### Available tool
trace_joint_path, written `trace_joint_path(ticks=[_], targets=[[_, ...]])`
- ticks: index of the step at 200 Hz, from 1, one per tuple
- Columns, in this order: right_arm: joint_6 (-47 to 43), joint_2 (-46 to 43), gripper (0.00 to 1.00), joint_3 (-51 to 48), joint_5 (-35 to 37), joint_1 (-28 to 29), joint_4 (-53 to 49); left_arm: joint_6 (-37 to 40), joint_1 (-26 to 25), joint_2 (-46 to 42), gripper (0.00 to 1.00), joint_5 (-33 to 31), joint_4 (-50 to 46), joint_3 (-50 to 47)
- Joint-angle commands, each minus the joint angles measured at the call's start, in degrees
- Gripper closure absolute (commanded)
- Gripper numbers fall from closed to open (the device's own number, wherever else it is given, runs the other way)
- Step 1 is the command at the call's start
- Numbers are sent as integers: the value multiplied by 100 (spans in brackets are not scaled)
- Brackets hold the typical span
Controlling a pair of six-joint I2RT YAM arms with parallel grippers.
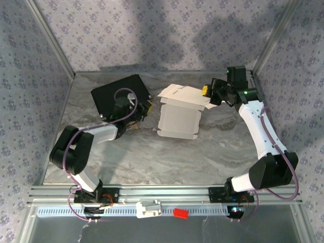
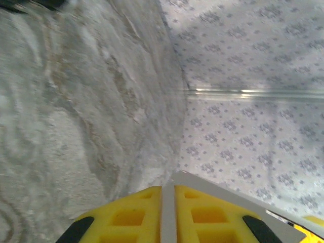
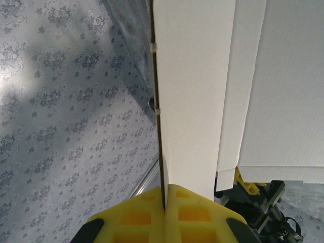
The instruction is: Fold the paper box
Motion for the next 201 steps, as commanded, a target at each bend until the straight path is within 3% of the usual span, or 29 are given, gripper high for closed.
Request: trace_joint_path(ticks=[1, 136, 171, 201], targets=[[126, -66, 100, -143, -115, -19, 88, -69, -155, 67, 84, 135, 653, 236], [240, 28, 100, -202, -106, 107, 317, -204, -447, 256, 78, -87, 1142, 391], [259, 18, 100, -248, -115, 119, 346, 212, -581, 180, 75, -102, 762, 518], [285, 14, 100, -253, -104, 163, 347, 846, -716, -66, 65, -325, -67, 673]])
